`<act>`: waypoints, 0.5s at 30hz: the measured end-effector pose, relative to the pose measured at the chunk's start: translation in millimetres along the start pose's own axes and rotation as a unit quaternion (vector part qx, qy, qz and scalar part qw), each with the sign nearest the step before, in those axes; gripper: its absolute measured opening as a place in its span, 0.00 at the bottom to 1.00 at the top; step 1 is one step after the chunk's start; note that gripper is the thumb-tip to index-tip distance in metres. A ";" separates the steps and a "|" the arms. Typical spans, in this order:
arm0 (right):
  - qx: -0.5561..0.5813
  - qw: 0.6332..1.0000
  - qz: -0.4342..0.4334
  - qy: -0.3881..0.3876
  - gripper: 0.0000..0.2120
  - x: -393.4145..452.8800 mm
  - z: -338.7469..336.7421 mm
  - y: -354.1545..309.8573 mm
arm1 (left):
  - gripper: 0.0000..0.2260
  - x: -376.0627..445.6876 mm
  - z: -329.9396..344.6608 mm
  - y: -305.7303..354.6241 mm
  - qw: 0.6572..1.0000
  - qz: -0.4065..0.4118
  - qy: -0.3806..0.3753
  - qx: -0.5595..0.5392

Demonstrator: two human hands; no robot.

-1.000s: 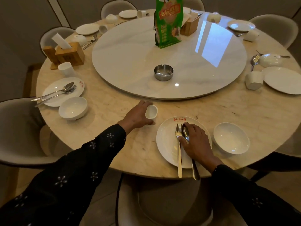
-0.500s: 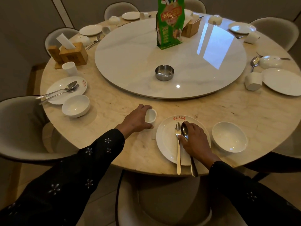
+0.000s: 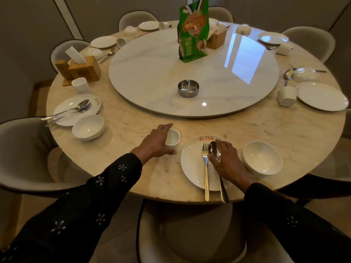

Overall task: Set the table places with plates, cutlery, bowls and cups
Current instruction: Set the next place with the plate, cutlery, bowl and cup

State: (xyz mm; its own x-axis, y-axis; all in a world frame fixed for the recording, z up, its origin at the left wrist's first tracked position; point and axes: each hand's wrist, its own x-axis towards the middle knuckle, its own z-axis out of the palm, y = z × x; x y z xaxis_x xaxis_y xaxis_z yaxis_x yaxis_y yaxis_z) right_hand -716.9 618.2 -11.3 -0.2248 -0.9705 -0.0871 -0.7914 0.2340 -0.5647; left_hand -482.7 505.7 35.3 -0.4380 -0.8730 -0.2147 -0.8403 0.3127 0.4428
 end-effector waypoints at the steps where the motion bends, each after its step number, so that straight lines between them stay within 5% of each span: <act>1: 0.003 1.000 0.002 0.005 0.31 -2.0 -5.9 -1.3 | 0.49 -1.8 -4.4 -0.4 1.000 0.008 -0.004 -0.001; 15: 0.038 0.985 0.045 0.160 0.27 -46.4 -101.8 20.2 | 0.36 -13.1 -74.7 29.0 0.988 0.142 0.056 -0.037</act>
State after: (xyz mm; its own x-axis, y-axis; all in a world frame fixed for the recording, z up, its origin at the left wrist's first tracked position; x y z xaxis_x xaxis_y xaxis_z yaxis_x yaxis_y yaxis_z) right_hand -780.3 673.9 64.9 -0.4702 -0.8748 0.1168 -0.7172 0.3016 -0.6282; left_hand -477.5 498.2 116.0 -0.6111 -0.7913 0.0221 -0.6619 0.5261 0.5339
